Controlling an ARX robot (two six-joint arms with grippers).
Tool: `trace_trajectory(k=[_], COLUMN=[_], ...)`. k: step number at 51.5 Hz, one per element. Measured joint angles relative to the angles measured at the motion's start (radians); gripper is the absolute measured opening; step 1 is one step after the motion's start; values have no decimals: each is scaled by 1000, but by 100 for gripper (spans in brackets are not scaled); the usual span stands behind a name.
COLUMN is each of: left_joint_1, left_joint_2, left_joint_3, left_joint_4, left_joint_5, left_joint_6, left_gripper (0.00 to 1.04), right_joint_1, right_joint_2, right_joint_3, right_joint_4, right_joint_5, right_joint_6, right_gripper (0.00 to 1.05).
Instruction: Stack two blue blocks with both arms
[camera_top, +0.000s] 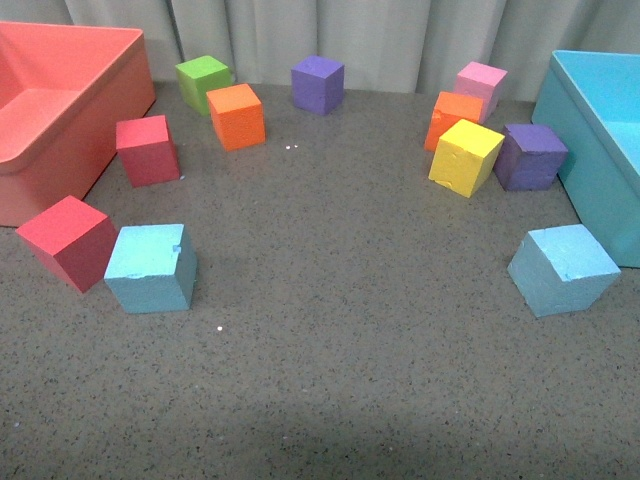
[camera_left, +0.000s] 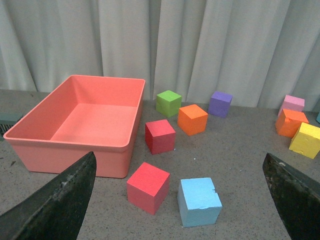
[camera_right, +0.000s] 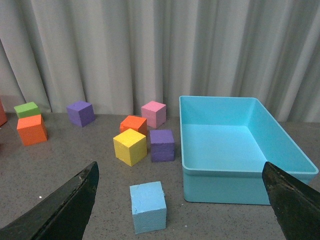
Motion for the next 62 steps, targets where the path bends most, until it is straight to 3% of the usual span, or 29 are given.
trace_trajectory(k=[6, 8, 10, 14, 29, 46, 62], left_joint_1=[0, 0, 0, 0, 0, 0, 0], left_joint_2=[0, 0, 0, 0, 0, 0, 0], left_joint_3=[0, 0, 0, 0, 0, 0, 0], left_joint_4=[0, 0, 0, 0, 0, 0, 0], left_joint_5=[0, 0, 0, -1, -1, -1, -1], left_joint_6=[0, 0, 0, 0, 0, 0, 0], left_gripper=[98, 98, 98, 98, 98, 98, 98], right_joint_1=[1, 21, 58, 72, 37, 33, 63], right_joint_2=[0, 14, 65, 219, 985, 1570, 1823], right_joint_3=[0, 2, 13, 35, 234, 554, 757], right_joint_4=[0, -3, 0, 53, 311, 189, 105], right_joint_5=[6, 61, 198, 279, 102, -13, -31], right_joint_6=[-1, -36, -117, -191, -112, -50, -30], right_gripper=[95, 95, 95, 95, 95, 95, 95])
